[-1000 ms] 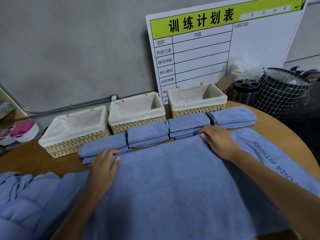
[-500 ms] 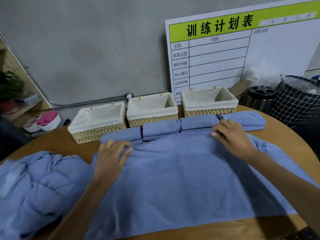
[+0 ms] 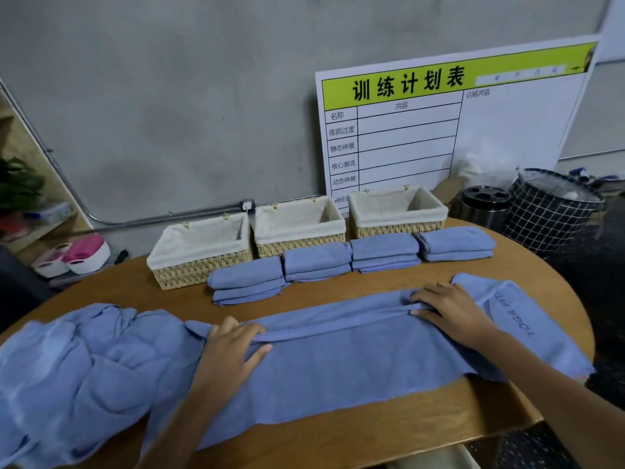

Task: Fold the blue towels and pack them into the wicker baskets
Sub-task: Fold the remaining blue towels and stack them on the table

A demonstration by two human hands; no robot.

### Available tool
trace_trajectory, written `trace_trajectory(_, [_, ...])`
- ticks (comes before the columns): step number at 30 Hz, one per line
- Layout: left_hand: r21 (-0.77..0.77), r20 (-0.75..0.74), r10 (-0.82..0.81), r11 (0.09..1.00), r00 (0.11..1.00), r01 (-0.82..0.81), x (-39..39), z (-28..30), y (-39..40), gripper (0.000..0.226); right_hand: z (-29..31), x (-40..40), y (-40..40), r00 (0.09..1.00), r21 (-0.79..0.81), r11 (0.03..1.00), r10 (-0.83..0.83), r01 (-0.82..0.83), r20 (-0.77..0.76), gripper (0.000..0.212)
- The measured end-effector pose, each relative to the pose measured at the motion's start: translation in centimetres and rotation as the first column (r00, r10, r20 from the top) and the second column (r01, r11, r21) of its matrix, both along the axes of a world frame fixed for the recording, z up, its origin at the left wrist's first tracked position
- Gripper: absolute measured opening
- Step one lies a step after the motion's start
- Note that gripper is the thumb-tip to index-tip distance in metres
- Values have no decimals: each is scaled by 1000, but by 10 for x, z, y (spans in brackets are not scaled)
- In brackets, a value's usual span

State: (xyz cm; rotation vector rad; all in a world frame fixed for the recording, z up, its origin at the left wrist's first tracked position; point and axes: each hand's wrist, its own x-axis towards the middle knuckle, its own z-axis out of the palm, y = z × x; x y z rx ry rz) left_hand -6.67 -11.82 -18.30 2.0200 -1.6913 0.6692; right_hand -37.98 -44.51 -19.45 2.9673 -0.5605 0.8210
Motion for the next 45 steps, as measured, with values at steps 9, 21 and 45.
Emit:
trace_trajectory(9, [-119, -109, 12, 993, 994, -25, -12, 28, 2, 49, 26, -17, 3, 990, -119, 990, 88, -75, 109, 37])
trace_trajectory(21, [63, 35, -10, 998, 999, 8, -7, 2, 18, 53, 1, -31, 3, 998, -100, 993, 67, -67, 0, 49])
trace_trajectory(45, [-7, -84, -121, 993, 989, 121, -31, -14, 49, 47, -3, -71, 49, 990, 168, 976, 129, -138, 60, 28])
